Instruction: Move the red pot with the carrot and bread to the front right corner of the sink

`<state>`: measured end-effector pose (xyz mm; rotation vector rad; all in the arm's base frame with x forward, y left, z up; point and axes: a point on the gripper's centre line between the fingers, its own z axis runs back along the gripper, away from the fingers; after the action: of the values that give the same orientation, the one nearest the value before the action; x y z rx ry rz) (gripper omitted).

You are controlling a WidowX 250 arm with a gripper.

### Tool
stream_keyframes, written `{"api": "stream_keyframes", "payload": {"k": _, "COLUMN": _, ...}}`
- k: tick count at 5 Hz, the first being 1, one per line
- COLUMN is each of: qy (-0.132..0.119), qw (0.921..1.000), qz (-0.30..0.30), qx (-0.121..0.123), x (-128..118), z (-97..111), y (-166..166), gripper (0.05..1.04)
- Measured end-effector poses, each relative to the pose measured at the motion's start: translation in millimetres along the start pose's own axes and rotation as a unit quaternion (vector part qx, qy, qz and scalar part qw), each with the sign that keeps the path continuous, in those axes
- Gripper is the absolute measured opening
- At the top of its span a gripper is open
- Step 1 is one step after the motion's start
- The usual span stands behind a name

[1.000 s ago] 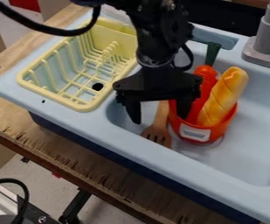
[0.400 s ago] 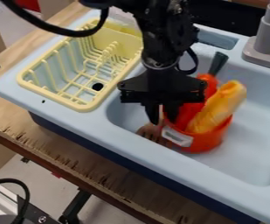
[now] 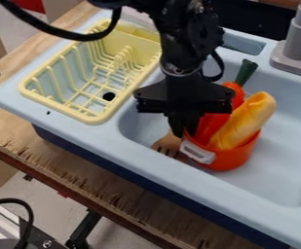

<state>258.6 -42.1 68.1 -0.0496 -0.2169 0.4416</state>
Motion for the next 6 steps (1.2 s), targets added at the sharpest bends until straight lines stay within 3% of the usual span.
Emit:
{"api": "stream_keyframes", "payload": {"k": 2, "qy": -0.004, "qw": 0.9978, "qz": -0.006, "qx": -0.066, "x": 2, "z": 27, "y": -6, "gripper": 0.054}}
{"api": "stream_keyframes", "payload": {"k": 5, "qy": 0.04, "qw": 0.9944, "qz": -0.065, "qx": -0.073, "x": -30, "z": 26, "y": -32, "gripper": 0.054}}
{"api": "stream_keyframes", "payload": {"k": 6, "qy": 0.04, "qw": 0.9921, "qz": -0.084, "qx": -0.083, "x": -39, "z": 21, "y": -41, "gripper": 0.054}}
